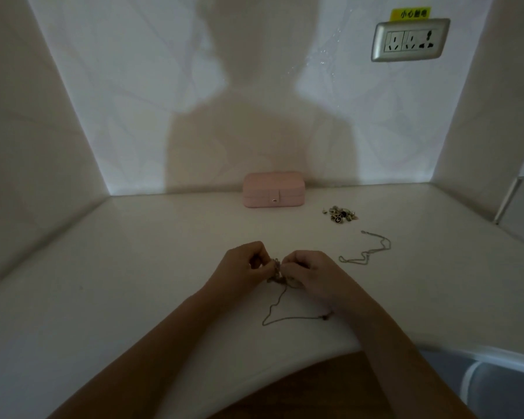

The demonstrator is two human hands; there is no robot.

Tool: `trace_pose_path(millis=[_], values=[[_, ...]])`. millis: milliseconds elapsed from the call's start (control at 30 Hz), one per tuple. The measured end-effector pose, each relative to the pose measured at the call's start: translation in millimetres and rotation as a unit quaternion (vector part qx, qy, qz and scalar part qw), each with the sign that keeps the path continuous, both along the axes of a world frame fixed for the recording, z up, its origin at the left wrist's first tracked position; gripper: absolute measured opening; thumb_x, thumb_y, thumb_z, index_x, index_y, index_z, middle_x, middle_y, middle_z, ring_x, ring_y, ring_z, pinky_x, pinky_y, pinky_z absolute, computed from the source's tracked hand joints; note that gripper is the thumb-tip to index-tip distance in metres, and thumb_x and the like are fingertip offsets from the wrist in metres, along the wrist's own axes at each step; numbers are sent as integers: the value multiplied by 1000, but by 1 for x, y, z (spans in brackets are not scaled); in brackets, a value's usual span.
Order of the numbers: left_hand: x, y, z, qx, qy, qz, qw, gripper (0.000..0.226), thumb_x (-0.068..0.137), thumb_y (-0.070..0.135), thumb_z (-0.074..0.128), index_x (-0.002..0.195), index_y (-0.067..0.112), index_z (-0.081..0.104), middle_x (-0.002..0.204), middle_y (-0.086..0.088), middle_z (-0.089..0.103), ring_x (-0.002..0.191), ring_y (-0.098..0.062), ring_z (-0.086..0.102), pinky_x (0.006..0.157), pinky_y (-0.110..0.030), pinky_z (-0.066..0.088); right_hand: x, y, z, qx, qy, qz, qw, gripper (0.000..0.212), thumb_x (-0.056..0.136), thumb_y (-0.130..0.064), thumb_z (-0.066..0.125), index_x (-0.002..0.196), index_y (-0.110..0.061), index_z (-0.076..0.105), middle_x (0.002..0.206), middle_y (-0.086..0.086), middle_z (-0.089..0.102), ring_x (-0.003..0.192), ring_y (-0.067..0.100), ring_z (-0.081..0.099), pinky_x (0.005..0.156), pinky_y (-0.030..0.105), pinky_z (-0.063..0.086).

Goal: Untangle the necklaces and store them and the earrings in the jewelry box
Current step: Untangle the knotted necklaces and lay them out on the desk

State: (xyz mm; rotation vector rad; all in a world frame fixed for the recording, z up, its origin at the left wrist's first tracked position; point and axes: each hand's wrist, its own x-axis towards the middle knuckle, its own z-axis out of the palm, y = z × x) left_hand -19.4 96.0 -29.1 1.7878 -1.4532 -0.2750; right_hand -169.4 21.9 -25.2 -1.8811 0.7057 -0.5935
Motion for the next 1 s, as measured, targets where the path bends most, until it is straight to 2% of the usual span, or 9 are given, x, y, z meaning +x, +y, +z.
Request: trace_pose_path(millis=[167, 267, 400, 467, 533, 600, 667, 767, 1000], values=[[3, 3, 1, -13, -24, -5, 1000, 26, 85, 21, 65, 63, 19, 51, 52, 8, 41, 48, -2, 36, 48, -13, 29, -6, -6, 9, 164, -105, 9, 981, 10, 86, -7, 56, 80, -13, 60, 76, -8, 58, 71, 4, 54, 68, 17, 43], [6, 3, 4, -30, -28, 9, 999, 33, 85, 19, 64, 58, 20, 45, 50, 8, 41, 48, -1, 40, 49, -12, 32, -7, -4, 15, 357, -233, 33, 904, 18, 82, -10, 51, 64, -9, 54, 74, 6, 60, 73, 17, 57, 69, 30, 43], [11, 5, 8, -42, -35, 32, 998, 47, 84, 25, 66, 48, 22, 36, 42, 9, 33, 42, -3, 36, 47, -14, 28, -10, -3, 17, 382, -245, 61, 889, 19, 75, -20, 59, 59, -12, 55, 70, 6, 59, 72, 18, 59, 76, 33, 45], [13, 6, 12, -34, 70, 44, 996, 50, 85, 24, 66, 47, 19, 34, 42, 10, 30, 42, -3, 30, 51, -16, 28, -10, -5, 17, 376, -236, 56, 894, 17, 75, -21, 62, 59, -13, 61, 70, 5, 60, 72, 17, 58, 78, 33, 46], [15, 8, 17, -58, 310, 30, 949, 45, 88, 13, 60, 47, 16, 41, 43, 5, 33, 41, -8, 35, 66, -26, 43, -8, -7, 16, 352, -215, 59, 909, 14, 74, -21, 64, 64, -12, 63, 70, 4, 58, 68, 14, 56, 73, 30, 44], [17, 10, 23, -93, 541, -11, 836, 43, 89, 3, 50, 49, 15, 43, 43, 2, 31, 39, -10, 38, 72, -35, 54, -5, -7, 15, 311, -166, 72, 933, 17, 80, -22, 64, 68, -11, 58, 64, 3, 53, 57, 12, 49, 58, 23, 41], [20, 13, 27, -89, 609, -29, 788, 38, 90, 7, 48, 57, 18, 33, 45, 4, 25, 37, -8, 32, 47, -23, 49, 0, -6, 13, 241, -88, 81, 963, 21, 87, -21, 63, 69, -12, 56, 58, -2, 48, 46, 8, 38, 44, 18, 31], [24, 16, 29, -34, 559, -17, 828, 41, 92, 14, 47, 60, 21, 23, 46, 8, 20, 36, -5, 18, 32, -15, 13, 8, -7, 16, 8, 45, 24, 999, 12, 84, -20, 69, 76, -13, 64, 54, -9, 51, 45, 4, 41, 47, 17, 32], [36, 26, 39, 67, 517, -33, 852, 28, 95, 25, 45, 71, 13, 53, 46, 10, 20, 34, -2, 16, 31, -14, 9, 23, -20, 5, -256, 105, -202, 939, 16, 93, -15, 47, 86, -9, 60, 76, 4, 64, 64, 17, 57, 55, 26, 41]])
